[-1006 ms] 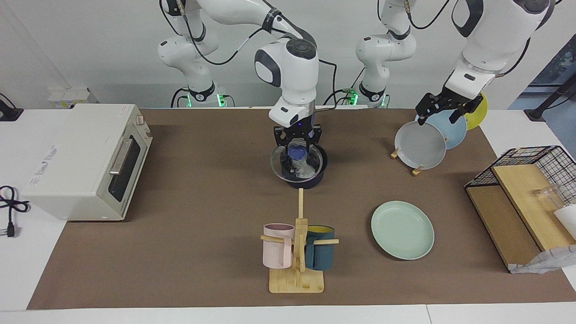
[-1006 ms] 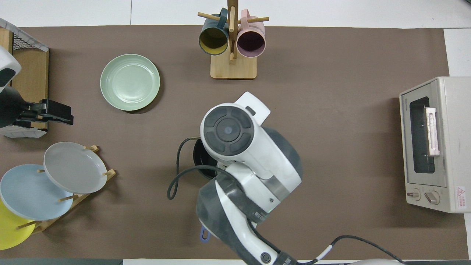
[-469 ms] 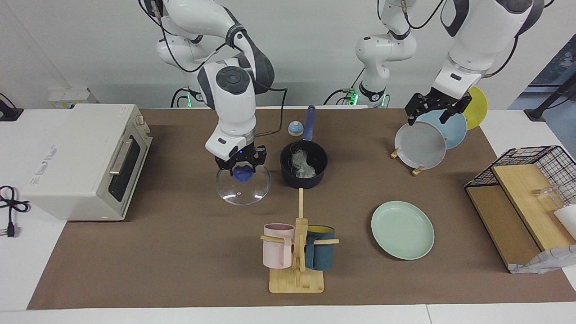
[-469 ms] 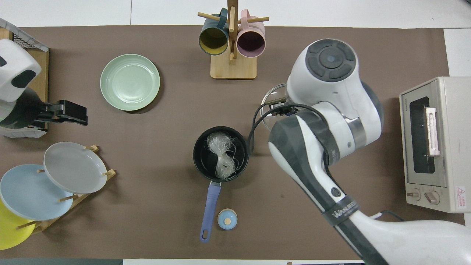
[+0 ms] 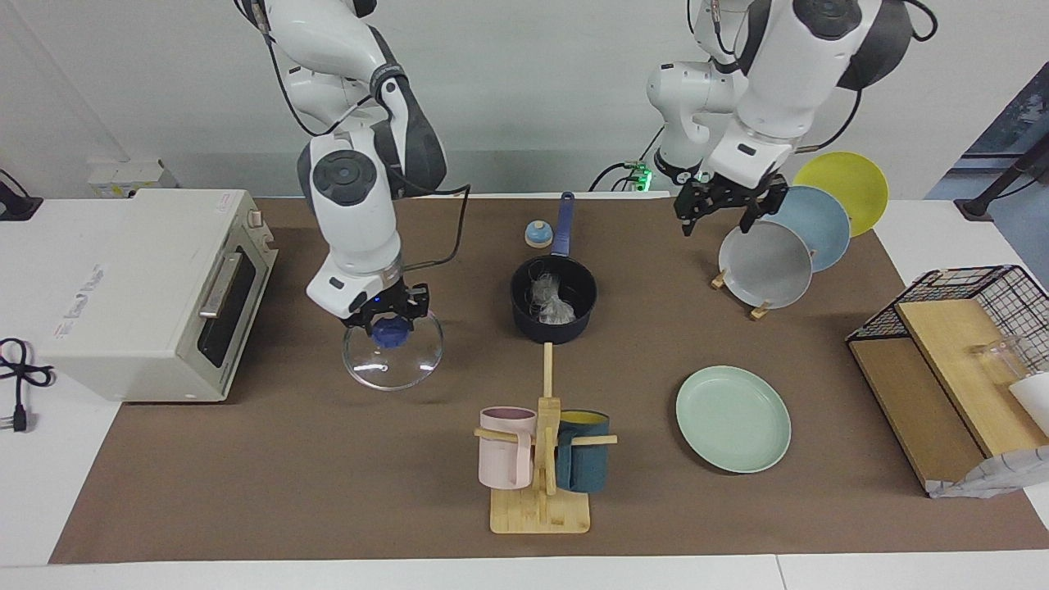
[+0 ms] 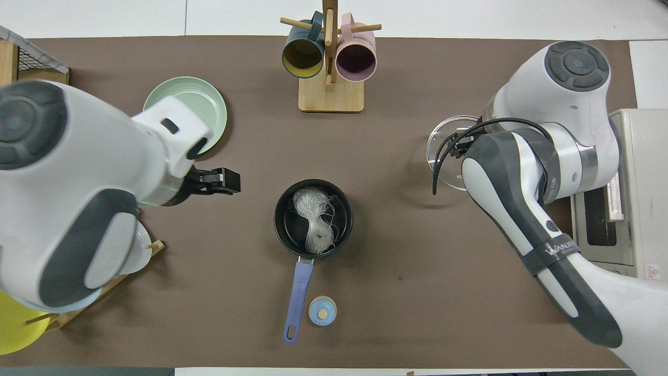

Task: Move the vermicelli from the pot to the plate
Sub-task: 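Lower the lid onto the table with the right gripper while the left gripper grasps vermicelli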

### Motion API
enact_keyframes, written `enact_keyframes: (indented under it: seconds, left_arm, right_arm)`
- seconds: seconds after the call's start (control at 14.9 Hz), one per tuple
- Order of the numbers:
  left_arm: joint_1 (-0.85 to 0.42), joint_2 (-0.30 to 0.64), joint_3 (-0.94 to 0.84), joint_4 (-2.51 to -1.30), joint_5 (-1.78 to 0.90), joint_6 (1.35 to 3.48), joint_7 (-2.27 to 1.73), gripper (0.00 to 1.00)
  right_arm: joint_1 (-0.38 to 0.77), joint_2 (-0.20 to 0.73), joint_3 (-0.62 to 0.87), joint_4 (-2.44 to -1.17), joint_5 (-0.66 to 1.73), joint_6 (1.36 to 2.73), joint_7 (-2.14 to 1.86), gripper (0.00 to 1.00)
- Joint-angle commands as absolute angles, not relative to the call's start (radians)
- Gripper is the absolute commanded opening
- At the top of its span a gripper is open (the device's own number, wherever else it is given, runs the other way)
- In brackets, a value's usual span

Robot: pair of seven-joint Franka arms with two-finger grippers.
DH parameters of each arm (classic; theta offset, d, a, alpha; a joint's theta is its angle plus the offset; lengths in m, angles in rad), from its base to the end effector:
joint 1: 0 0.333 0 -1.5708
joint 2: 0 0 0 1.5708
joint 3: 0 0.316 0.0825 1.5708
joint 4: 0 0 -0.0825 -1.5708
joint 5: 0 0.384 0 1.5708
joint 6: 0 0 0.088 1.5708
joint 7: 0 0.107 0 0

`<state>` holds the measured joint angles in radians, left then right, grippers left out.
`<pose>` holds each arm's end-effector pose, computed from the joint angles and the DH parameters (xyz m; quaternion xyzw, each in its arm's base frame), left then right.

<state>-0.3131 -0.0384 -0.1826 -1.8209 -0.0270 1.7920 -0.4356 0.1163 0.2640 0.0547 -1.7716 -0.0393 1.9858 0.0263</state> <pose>0.4840 -0.2659 0.5454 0.9996 -0.0271 -0.0004 0.0107 0.6166 0.1017 0.4071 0.9964 0.0798 -0.0235 0.0130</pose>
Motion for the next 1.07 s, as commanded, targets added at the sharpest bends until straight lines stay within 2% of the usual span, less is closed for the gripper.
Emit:
enact_keyframes:
  seconds: [0.0,0.13,0.34,0.47,1.01]
  left_arm:
    - [-0.402,-0.040,-0.166,-1.934,-0.037,1.937,-0.507,1.00]
    - [-0.495,0.011,-0.166,-1.951,-0.037,1.992,-0.576,1.00]
    - [-0.578,0.048,-0.166,-2.040,-0.037,2.165,-0.672,1.00]
    - [-0.598,0.069,-0.166,-2.075,-0.037,2.221,-0.672,1.00]
    - [-0.606,0.175,-0.164,-2.079,-0.037,2.330,-0.658,1.00]
  right_arm:
    - [0.089,0.170,0.068,-1.952,-0.018,2.112,-0.027,0.52]
    - [0.071,0.152,0.067,-2.018,-0.018,2.164,-0.057,0.52]
    - [0.042,0.135,0.066,-2.075,-0.018,2.204,-0.116,0.53]
    - [0.029,0.127,0.066,-2.112,-0.018,2.243,-0.126,0.55]
    - [-0.008,0.127,0.066,-2.161,-0.018,2.295,-0.198,0.58]
